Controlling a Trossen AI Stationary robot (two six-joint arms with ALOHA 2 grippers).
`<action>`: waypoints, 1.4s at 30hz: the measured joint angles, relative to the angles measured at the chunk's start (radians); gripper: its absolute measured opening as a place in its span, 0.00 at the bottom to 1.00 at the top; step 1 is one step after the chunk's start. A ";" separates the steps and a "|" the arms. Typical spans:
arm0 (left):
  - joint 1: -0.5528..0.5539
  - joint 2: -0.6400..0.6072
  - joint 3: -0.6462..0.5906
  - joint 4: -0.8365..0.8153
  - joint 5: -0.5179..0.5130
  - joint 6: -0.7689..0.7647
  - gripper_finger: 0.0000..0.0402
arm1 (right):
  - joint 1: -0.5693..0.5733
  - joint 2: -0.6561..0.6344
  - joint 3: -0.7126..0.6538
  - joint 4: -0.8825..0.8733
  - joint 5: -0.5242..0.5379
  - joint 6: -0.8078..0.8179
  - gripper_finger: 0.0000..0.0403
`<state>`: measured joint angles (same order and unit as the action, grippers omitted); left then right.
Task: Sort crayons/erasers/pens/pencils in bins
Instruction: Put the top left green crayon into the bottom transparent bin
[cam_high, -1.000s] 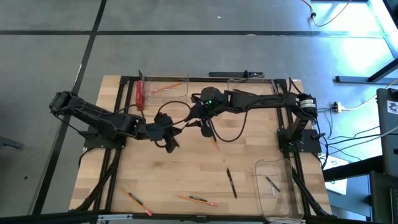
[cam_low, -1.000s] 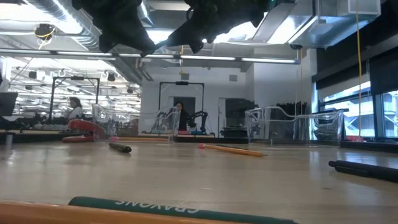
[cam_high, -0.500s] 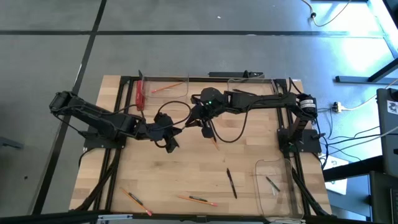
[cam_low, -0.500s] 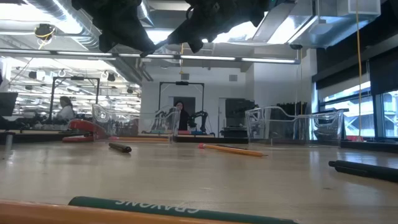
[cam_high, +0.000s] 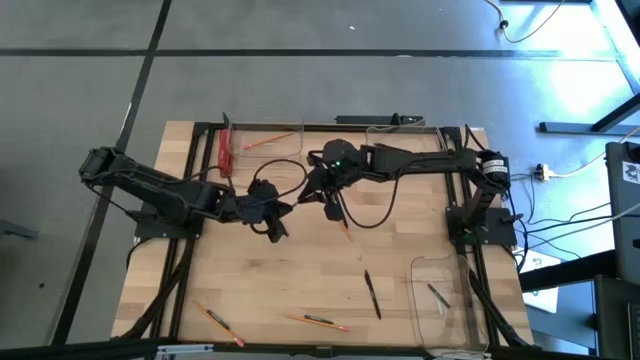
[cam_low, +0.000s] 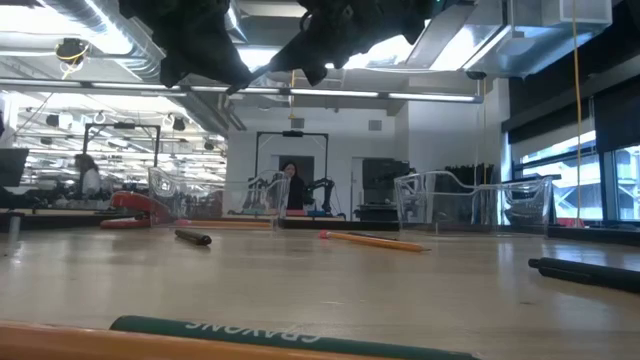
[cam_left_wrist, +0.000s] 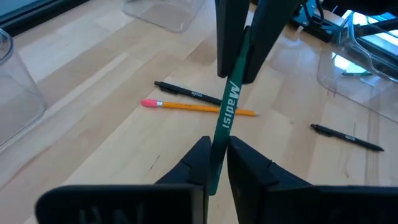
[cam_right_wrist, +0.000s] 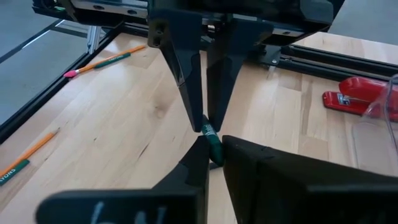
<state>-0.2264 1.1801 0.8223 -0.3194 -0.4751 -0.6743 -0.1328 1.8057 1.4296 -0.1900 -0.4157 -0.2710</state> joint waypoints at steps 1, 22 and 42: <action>0.000 0.000 0.000 0.003 0.000 0.000 0.11 | 0.000 0.000 0.000 -0.001 0.000 0.000 0.09; -0.007 0.003 0.001 -0.081 0.025 -0.003 0.23 | -0.015 -0.001 0.000 -0.055 0.001 0.028 0.08; -0.062 0.003 0.001 -0.218 0.023 -0.104 0.22 | -0.032 -0.195 -0.001 -0.463 0.072 0.121 0.09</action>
<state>-0.2880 1.1835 0.8230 -0.5374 -0.4523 -0.7780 -0.1645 1.6105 1.4288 -0.6532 -0.3437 -0.1498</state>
